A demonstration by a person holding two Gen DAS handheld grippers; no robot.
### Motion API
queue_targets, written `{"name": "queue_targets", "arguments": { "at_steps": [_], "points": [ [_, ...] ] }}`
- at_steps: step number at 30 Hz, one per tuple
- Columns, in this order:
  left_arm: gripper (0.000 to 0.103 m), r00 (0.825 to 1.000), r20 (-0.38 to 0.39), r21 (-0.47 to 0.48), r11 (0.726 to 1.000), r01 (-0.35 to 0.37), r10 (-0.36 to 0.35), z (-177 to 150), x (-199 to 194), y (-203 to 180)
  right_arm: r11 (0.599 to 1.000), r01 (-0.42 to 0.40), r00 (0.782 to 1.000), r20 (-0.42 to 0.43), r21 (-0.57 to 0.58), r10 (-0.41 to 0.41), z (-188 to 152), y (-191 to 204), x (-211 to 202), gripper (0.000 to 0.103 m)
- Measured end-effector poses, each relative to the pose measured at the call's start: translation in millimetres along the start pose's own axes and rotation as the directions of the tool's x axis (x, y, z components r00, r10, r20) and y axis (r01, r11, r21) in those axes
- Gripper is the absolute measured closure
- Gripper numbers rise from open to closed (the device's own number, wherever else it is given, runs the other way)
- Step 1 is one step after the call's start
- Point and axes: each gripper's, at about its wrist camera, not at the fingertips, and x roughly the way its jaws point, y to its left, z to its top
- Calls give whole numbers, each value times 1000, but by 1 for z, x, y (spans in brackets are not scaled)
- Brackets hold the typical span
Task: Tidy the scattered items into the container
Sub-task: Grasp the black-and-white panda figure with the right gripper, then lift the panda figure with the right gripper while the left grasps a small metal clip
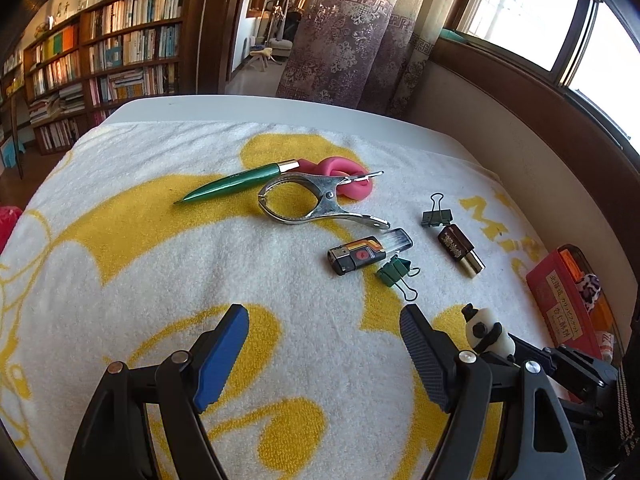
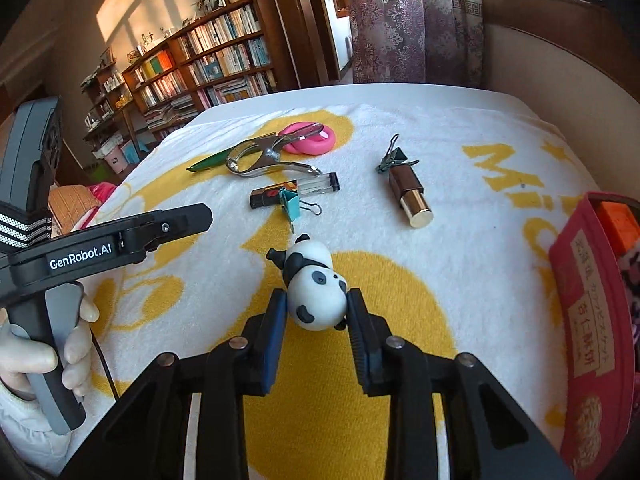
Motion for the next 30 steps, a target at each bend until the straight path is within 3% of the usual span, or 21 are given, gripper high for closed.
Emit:
{"name": "queue_targets", "arguments": {
  "at_steps": [3,13,25,26,27,28,30],
  "points": [
    [23,1000,-9,35,999,-9,9,-1,4,-10,998,43,998,32,47,-45,1,-11,-3,70],
    [23,995,-90,149,988,-31,45,9,34,-44,969,23,989,133,247,-57,2,-52,-28,70],
    [24,994,-55,184,979,-85,97,29,69,-69,966,14,987,150,258,-54,2,-54,-33,70],
    [27,994,-47,193,977,-91,102,28,70,-70,966,15,987,148,257,-55,2,-53,-33,70],
    [40,993,-39,206,973,-102,112,28,70,-72,966,17,987,148,257,-57,2,-53,-33,70],
    [46,991,-28,219,968,-122,131,27,69,-73,966,20,987,148,256,-60,2,-53,-33,70],
    [54,992,-20,211,971,-116,123,26,66,-70,966,29,986,149,257,-69,2,-53,-33,70]
  ]
}}
